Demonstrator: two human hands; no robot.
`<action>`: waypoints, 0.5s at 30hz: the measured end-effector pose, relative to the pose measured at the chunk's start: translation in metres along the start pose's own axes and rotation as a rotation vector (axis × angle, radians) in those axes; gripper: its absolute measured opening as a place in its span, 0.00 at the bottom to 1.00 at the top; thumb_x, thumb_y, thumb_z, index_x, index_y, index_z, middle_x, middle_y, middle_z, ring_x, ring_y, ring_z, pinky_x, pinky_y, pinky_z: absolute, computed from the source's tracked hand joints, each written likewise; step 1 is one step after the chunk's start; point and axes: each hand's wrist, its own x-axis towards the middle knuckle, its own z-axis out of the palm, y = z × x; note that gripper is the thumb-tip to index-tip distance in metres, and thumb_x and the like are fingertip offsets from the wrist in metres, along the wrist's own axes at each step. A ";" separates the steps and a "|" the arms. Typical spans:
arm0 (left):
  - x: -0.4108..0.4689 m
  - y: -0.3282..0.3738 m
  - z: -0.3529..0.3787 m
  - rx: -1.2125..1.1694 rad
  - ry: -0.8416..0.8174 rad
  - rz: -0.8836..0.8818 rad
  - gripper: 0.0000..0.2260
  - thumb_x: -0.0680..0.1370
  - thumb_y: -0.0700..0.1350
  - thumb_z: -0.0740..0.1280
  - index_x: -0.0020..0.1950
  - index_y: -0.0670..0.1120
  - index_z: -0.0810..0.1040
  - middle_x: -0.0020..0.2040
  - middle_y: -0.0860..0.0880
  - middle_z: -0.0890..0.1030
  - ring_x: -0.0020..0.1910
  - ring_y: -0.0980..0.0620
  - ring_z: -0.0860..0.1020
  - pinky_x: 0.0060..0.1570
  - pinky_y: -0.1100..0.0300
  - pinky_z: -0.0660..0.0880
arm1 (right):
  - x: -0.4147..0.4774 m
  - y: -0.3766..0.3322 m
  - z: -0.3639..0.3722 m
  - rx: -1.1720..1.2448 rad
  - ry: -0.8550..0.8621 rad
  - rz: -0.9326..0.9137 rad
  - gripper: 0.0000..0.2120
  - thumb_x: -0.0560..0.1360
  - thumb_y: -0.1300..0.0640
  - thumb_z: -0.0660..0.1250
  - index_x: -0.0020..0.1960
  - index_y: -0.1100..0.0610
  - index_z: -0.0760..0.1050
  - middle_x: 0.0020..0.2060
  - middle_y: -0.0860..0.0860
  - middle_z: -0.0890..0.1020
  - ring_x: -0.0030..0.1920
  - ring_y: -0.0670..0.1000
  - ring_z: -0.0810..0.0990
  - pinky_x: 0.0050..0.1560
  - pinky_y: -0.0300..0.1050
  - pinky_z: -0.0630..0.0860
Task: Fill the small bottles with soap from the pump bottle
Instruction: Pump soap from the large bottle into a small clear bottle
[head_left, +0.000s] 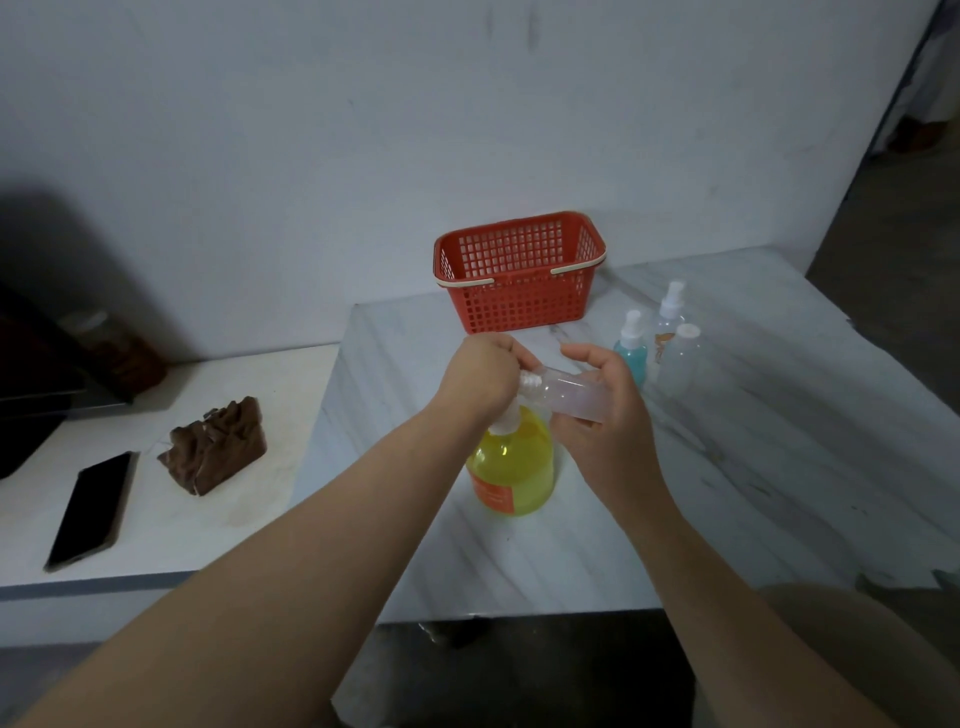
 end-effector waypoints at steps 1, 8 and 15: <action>0.000 0.000 0.001 -0.002 -0.006 -0.003 0.18 0.71 0.27 0.53 0.37 0.44 0.78 0.36 0.49 0.77 0.39 0.51 0.75 0.38 0.62 0.71 | 0.000 0.001 -0.001 -0.012 0.004 -0.005 0.25 0.65 0.70 0.68 0.58 0.53 0.72 0.45 0.40 0.75 0.41 0.38 0.75 0.39 0.28 0.71; 0.004 -0.004 0.002 -0.021 -0.031 -0.036 0.19 0.68 0.24 0.54 0.33 0.46 0.75 0.34 0.50 0.76 0.33 0.55 0.72 0.30 0.65 0.67 | 0.001 0.005 0.005 -0.023 0.010 0.032 0.25 0.60 0.62 0.64 0.57 0.50 0.71 0.46 0.38 0.76 0.42 0.37 0.76 0.40 0.27 0.70; 0.008 -0.009 0.003 -0.057 -0.013 -0.026 0.17 0.70 0.28 0.52 0.34 0.45 0.75 0.36 0.48 0.76 0.34 0.53 0.72 0.33 0.64 0.69 | 0.002 0.007 0.005 -0.043 0.006 0.047 0.26 0.60 0.61 0.64 0.58 0.49 0.71 0.42 0.41 0.75 0.38 0.38 0.75 0.37 0.27 0.69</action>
